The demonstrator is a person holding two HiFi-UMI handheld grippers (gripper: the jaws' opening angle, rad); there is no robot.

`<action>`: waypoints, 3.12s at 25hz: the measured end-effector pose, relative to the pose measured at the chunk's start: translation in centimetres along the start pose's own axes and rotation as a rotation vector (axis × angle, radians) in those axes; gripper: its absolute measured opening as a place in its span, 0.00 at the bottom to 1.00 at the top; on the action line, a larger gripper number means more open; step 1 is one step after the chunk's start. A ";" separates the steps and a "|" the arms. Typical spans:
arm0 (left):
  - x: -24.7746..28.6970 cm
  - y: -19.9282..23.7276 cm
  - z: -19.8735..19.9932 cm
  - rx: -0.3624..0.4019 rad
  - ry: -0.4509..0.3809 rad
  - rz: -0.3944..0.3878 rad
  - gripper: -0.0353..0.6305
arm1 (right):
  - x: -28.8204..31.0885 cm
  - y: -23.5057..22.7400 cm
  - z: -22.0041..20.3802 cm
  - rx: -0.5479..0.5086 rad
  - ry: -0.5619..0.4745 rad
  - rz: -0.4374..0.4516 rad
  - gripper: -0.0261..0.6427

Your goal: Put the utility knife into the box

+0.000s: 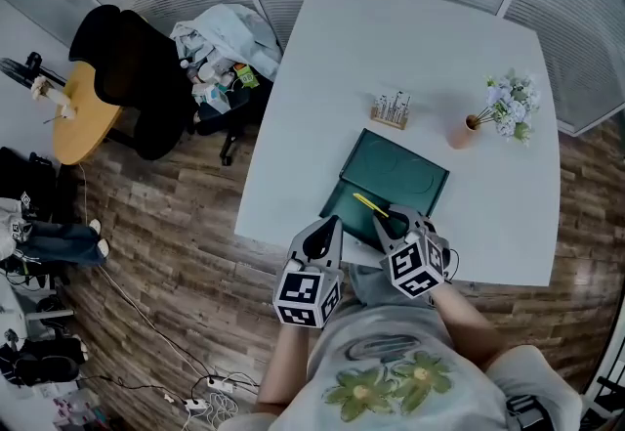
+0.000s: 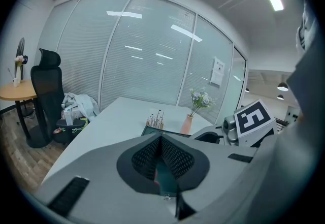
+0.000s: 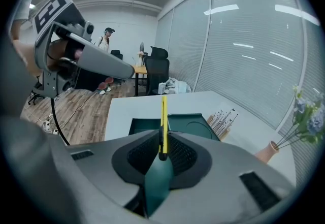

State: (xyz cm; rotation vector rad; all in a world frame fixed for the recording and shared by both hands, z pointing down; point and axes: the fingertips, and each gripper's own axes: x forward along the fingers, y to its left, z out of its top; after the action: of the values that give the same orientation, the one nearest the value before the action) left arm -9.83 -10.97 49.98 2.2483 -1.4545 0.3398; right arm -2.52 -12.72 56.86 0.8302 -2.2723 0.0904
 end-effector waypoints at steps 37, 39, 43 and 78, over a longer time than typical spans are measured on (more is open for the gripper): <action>2.1 1.8 -2.1 -0.004 0.087 -0.002 0.05 | 4.2 1.3 -4.3 -0.015 0.149 0.094 0.12; 2.1 1.9 -2.2 -0.004 0.088 -0.003 0.05 | 4.4 1.4 -4.6 -0.016 0.160 0.099 0.13; 2.1 2.2 -2.2 -0.005 0.092 -0.001 0.05 | 4.9 1.7 -5.0 -0.020 0.180 0.108 0.13; 2.0 3.4 -3.5 -0.030 0.102 0.014 0.05 | 8.1 2.9 -9.5 -0.091 0.354 0.126 0.13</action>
State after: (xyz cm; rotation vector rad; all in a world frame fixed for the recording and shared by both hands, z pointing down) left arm -11.99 -12.11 54.65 2.1648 -1.4145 0.4282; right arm -2.99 -12.04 69.70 0.5721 -1.9763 0.1757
